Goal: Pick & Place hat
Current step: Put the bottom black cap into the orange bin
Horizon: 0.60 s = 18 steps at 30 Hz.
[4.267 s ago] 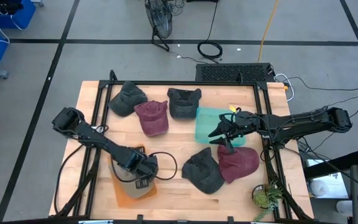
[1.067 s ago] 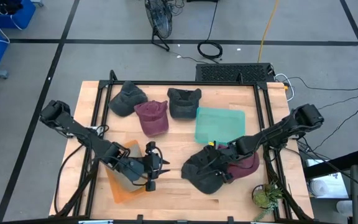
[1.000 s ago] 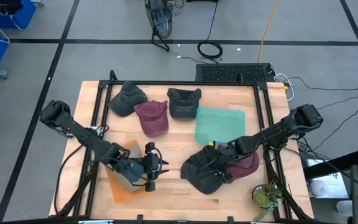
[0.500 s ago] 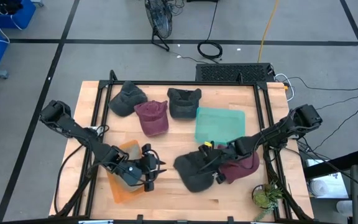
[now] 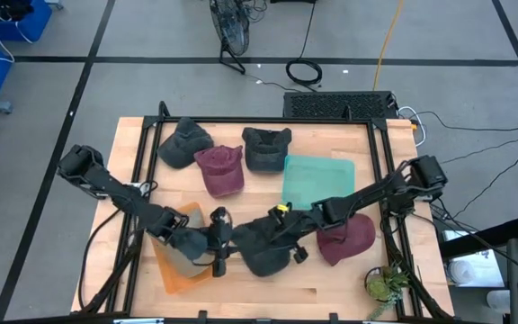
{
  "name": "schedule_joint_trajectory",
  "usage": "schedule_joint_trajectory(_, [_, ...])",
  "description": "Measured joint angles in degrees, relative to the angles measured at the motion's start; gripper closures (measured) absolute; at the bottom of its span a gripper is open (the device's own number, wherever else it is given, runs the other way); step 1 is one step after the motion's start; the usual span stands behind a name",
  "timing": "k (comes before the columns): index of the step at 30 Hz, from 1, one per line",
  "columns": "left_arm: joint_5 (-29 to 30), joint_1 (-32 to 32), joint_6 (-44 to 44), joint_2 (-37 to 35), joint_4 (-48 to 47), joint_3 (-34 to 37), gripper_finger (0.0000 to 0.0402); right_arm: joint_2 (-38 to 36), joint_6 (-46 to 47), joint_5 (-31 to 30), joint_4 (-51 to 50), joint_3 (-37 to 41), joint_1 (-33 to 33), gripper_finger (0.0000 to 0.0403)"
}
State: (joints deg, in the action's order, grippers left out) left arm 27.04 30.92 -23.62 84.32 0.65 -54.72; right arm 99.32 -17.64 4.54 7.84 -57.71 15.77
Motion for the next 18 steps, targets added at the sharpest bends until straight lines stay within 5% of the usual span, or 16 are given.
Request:
schedule_joint_trajectory(9, [-8.99, -4.97, -2.42, 5.45, -2.47, -0.04, 0.0225, 3.1, 4.57, -0.09, 0.47, -1.05, -3.27, 0.039])
schedule_joint_trajectory(18, [-8.99, -8.04, 0.73, 10.96, 0.92, -0.02, 0.0167, -3.66, 4.28, -0.01, -2.62, -0.79, -1.87, 0.0291])
